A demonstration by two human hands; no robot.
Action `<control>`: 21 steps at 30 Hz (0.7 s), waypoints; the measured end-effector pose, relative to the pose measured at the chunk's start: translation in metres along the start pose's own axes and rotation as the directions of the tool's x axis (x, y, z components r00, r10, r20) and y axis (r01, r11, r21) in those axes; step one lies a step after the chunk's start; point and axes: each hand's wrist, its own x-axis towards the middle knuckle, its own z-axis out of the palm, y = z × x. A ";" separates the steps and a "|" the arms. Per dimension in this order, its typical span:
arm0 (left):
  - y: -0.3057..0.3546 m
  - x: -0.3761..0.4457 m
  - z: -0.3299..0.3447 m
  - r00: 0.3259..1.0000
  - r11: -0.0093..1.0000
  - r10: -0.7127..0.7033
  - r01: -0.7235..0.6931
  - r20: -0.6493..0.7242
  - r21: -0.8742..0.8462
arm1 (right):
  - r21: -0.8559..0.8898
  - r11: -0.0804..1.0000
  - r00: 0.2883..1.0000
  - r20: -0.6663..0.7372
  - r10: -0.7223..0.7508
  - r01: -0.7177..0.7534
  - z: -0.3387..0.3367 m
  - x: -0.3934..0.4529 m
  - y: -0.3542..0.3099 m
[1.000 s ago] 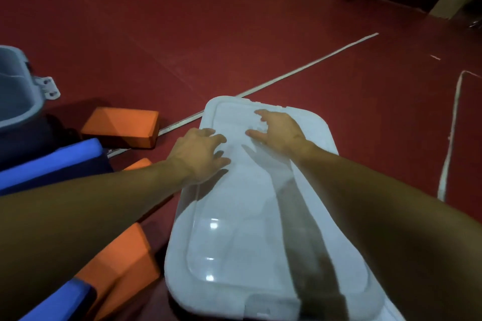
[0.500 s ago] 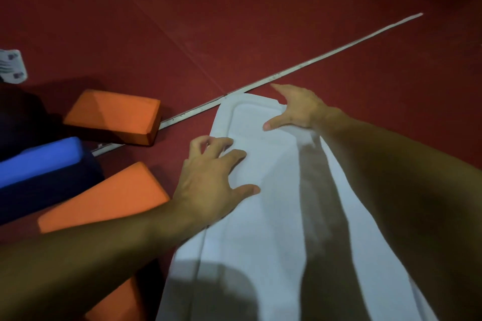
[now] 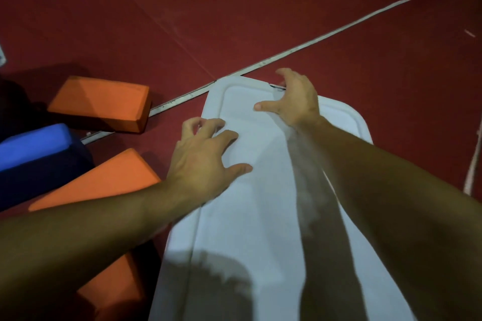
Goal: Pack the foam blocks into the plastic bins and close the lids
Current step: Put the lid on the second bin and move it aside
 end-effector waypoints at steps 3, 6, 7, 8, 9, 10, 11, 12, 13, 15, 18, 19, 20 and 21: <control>0.005 -0.004 -0.003 0.999 1.000 -0.014 0.014 0.038 0.001 | 0.011 0.997 0.994 0.080 0.074 -0.075 0.002 -0.028 -0.007; 0.008 -0.023 -0.009 0.995 0.995 -0.072 0.077 0.071 -0.058 | 0.037 0.989 0.982 0.134 0.135 -0.141 -0.007 -0.084 -0.014; 0.007 -0.034 -0.012 0.989 0.992 -0.096 0.105 0.112 -0.075 | 0.055 0.985 0.978 0.143 0.154 -0.163 -0.012 -0.106 -0.013; 0.006 -0.049 -0.016 0.982 0.988 -0.110 0.125 0.155 -0.092 | 0.058 0.981 0.973 0.157 0.172 -0.183 -0.018 -0.128 -0.013; 0.004 -0.064 -0.020 0.976 0.984 -0.119 0.140 0.184 -0.109 | 0.048 0.979 0.965 0.183 0.188 -0.200 -0.023 -0.146 -0.015; 0.002 -0.079 -0.026 0.973 0.983 -0.122 0.147 0.198 -0.114 | 0.022 0.976 0.953 0.221 0.208 -0.219 -0.027 -0.163 -0.020; 0.001 -0.093 -0.032 0.968 0.983 -0.124 0.150 0.219 -0.105 | -0.019 0.971 0.936 0.262 0.236 -0.240 -0.032 -0.179 -0.029; 0.002 -0.105 -0.040 0.957 0.983 -0.129 0.157 0.261 -0.091 | -0.071 0.961 0.912 0.305 0.275 -0.266 -0.036 -0.193 -0.040; 0.004 -0.117 -0.049 0.937 0.982 -0.138 0.171 0.321 -0.077 | -0.121 0.944 0.878 0.345 0.331 -0.308 -0.039 -0.207 -0.052; 0.011 -0.139 -0.062 0.888 0.981 -0.154 0.192 0.433 -0.044 | -0.192 0.896 0.803 0.397 0.444 -0.400 -0.042 -0.229 -0.066; 0.021 -0.157 -0.071 0.867 0.983 -0.171 0.183 0.468 0.020 | -0.217 0.891 0.775 0.440 0.454 -0.399 -0.041 -0.244 -0.067; 0.023 -0.159 -0.072 0.870 0.981 -0.181 0.190 0.459 0.025 | -0.201 0.893 0.775 0.444 0.450 -0.403 -0.041 -0.247 -0.068; 0.024 -0.160 -0.073 0.874 0.980 -0.190 0.199 0.448 0.026 | -0.188 0.892 0.776 0.440 0.451 -0.412 -0.042 -0.250 -0.069; 0.026 -0.161 -0.073 0.879 0.978 -0.200 0.209 0.433 0.027 | -0.180 0.890 0.781 0.428 0.455 -0.420 -0.042 -0.253 -0.071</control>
